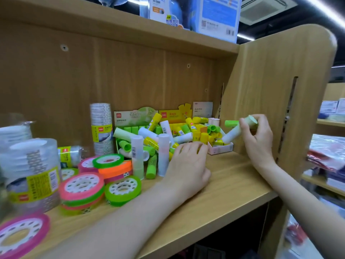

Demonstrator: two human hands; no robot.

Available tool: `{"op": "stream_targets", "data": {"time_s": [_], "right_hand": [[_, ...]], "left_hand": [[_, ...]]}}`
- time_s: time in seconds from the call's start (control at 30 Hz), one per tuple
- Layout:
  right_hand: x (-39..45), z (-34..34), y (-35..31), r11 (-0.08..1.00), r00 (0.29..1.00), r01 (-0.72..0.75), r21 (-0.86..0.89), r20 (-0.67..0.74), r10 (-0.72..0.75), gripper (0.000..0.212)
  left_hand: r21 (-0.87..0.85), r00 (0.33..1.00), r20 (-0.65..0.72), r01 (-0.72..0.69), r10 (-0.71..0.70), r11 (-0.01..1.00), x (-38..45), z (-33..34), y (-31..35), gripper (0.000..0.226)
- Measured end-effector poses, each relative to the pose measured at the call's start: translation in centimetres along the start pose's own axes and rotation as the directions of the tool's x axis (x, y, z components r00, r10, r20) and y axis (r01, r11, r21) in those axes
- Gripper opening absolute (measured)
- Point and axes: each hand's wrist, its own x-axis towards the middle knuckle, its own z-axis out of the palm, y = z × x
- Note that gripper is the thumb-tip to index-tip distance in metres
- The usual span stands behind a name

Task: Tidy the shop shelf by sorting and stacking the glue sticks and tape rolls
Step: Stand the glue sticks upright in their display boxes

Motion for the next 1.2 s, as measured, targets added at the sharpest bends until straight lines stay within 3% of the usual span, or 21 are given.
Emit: {"op": "stream_targets", "data": {"time_s": [0.07,0.13,0.2,0.23,0.33,0.47,0.53,0.6,0.67,0.73,0.83,0.9,1.03,1.2], "right_hand": [[-0.8,-0.5,-0.3,0.965,0.964,-0.247,0.085,0.123,0.235,0.020],[-1.6,-0.8,-0.7,0.861,0.812,-0.501,0.090,0.394,0.431,0.017],[-2.2,-0.9,-1.3,0.798,0.658,-0.600,0.057,0.603,0.452,0.021],[-2.4,-0.9,-1.3,0.833,0.626,-0.554,0.011,0.665,0.408,0.026],[-2.4,-0.5,-0.4,0.976,0.690,-0.118,-0.183,0.692,0.214,0.026],[-0.5,0.6,0.7,0.991,0.881,0.016,-0.132,0.470,0.048,0.029],[0.9,1.5,1.8,0.989,0.849,0.040,-0.144,0.527,0.042,0.050],[1.9,2.7,2.9,0.981,0.759,0.066,-0.182,0.648,0.069,0.065],[2.4,3.9,3.5,0.976,0.707,0.105,-0.193,0.704,0.063,0.065],[2.8,4.7,3.8,0.971,0.699,0.145,-0.191,0.714,0.036,0.059],[3.4,5.1,3.7,0.961,0.682,0.193,-0.196,0.731,0.012,0.052],[3.5,5.2,3.7,0.955,0.700,0.203,-0.216,0.714,0.013,0.045],[3.4,5.4,3.5,0.960,0.794,0.163,-0.226,0.608,0.009,0.025],[3.2,5.4,3.5,0.924,0.843,0.254,-0.286,0.534,-0.067,0.021]], "left_hand": [[-0.024,0.999,0.040,-0.007,0.007,1.000,-0.2,0.0,0.2,0.051],[-0.081,0.990,0.139,0.008,0.003,0.997,-0.2,-0.1,-0.1,0.055],[-0.064,0.982,0.188,0.018,-0.006,0.998,-0.2,0.0,-0.3,0.060],[-0.055,0.980,0.200,0.018,-0.007,0.998,-0.2,0.0,-0.4,0.062],[-0.065,0.971,0.238,0.000,0.015,0.998,-0.3,-0.1,-0.2,0.057],[-0.031,0.946,0.322,-0.027,0.036,0.999,-0.2,-0.4,-0.1,0.041],[-0.008,0.945,0.327,-0.012,0.014,1.000,-0.1,-0.2,-0.1,0.039],[-0.008,0.953,0.302,-0.008,0.010,1.000,-0.1,-0.1,-0.1,0.040],[-0.058,0.968,0.249,-0.002,0.016,0.998,0.0,0.1,-0.1,0.043],[-0.157,0.973,0.222,-0.031,0.066,0.987,0.1,-0.1,0.3,0.048],[-0.234,0.930,0.334,-0.076,0.154,0.969,0.0,-0.3,0.6,0.040],[-0.194,0.910,0.385,-0.081,0.152,0.978,0.0,-0.1,0.4,0.036],[-0.149,0.934,0.341,-0.059,0.107,0.987,0.0,-0.2,0.4,0.029],[-0.019,0.972,0.235,-0.013,0.017,1.000,0.1,-0.2,0.4,0.056]]}}
